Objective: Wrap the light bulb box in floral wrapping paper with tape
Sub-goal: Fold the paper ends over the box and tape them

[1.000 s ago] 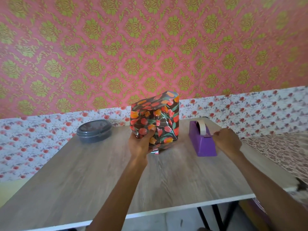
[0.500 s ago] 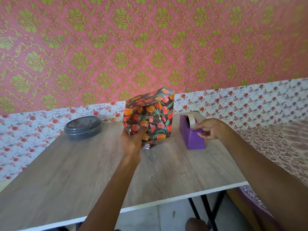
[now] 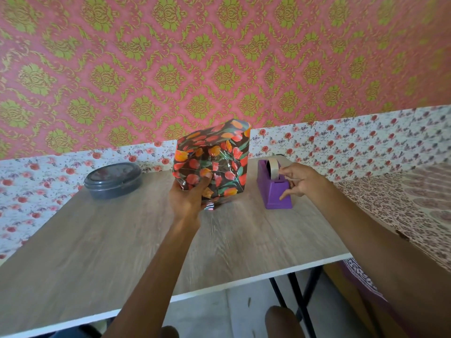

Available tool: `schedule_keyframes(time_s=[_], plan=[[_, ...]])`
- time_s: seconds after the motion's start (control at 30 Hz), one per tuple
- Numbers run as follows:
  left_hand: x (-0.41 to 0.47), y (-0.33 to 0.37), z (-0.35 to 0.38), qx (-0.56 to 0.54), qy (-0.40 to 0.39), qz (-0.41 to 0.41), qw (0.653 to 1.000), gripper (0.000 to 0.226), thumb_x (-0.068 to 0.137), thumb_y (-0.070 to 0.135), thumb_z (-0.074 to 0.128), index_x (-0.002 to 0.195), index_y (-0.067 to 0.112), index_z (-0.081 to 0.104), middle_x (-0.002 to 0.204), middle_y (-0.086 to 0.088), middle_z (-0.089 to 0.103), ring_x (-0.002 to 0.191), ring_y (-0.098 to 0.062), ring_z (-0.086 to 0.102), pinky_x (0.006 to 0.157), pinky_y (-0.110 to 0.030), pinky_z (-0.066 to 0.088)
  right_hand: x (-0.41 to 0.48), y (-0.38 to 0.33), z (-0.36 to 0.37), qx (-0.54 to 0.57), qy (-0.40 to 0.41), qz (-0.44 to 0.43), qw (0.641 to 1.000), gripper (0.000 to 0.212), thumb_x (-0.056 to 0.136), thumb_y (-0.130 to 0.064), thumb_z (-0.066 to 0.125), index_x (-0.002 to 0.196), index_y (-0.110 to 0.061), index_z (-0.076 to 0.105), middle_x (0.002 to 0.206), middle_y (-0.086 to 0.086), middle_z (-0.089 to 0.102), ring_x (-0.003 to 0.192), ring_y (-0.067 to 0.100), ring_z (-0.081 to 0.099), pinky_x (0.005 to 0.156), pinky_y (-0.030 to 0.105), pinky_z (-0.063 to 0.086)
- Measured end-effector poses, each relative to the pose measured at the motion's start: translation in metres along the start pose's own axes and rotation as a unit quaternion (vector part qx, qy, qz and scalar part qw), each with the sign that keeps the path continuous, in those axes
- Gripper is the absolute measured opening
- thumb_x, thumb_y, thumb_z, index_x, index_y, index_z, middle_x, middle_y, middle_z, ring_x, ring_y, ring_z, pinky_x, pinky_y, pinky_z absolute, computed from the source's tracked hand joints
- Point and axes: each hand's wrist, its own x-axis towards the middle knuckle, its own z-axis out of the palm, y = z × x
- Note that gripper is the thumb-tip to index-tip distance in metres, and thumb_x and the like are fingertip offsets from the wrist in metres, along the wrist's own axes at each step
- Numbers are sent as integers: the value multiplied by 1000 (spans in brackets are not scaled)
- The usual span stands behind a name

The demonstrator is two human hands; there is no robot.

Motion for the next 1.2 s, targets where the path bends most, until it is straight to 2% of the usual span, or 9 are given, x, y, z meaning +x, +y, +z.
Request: schedule_keyframes(time_s=[0.13,0.2,0.33,0.5,0.63,0.9,1.0,1.1,1.2], plan=[[0,-1,-1,0,2,-3,1000,48,72,24,87,113,24,62,107,-1,72,94,-24,71,76,-47,61,6,20,-8,45,34,-63,996,10,92,-10,61,101,-8,65,97,7,58,62,13,48,57,55,57],[0,-2,0,1,-1,-6,1000,50,71,25,87,115,23,62,109,-1,72,95,-24,71,77,-48,61,4,32,-10,48,51,-83,994,15,89,-8,64,103,-4,67,67,2,56,44,8,43,68,53,59],[0,-2,0,6,2,-10,1000,53,70,26,88,117,23,62,109,-1,72,95,-24,71,78,-48,61,-3,45,-4,52,74,-120,989,23,85,-7,69,106,2,68,42,-7,51,76,17,58,88,49,55],[0,-2,0,7,1,-9,1000,50,71,25,87,115,25,62,110,0,72,95,-23,71,77,-46,61,2,55,-1,43,108,-126,985,26,81,-2,73,105,0,64,81,6,62,75,15,61,83,36,57],[0,-4,0,10,4,-6,1000,51,71,25,87,116,23,63,108,-1,73,93,-24,72,77,-50,60,6,58,-3,29,128,-138,982,30,80,-3,76,106,-1,62,91,9,67,75,16,66,76,32,59],[3,-7,-1,12,0,-3,1000,44,70,26,88,106,30,62,106,1,72,94,-24,71,79,-50,60,14,85,-13,-123,238,-162,950,18,74,-1,75,62,-7,64,76,12,71,73,21,71,78,36,60],[4,-9,-1,10,2,-2,1000,45,70,26,88,107,29,62,107,1,72,94,-23,71,78,-51,60,9,96,-14,-131,232,-199,943,13,80,-8,79,70,-11,70,81,7,73,73,18,71,77,42,61],[3,-8,1,12,1,1,1000,47,70,26,88,109,28,62,108,0,72,95,-24,71,78,-51,60,-13,90,-7,-230,238,-311,891,5,83,-19,76,78,-18,75,81,-1,75,69,13,70,69,42,61],[3,-8,0,7,3,5,1000,52,70,25,88,116,23,64,109,0,73,94,-23,71,77,-50,61,-52,75,14,-226,112,-394,884,5,86,-14,74,81,-16,74,74,-3,73,57,5,64,53,30,56]])
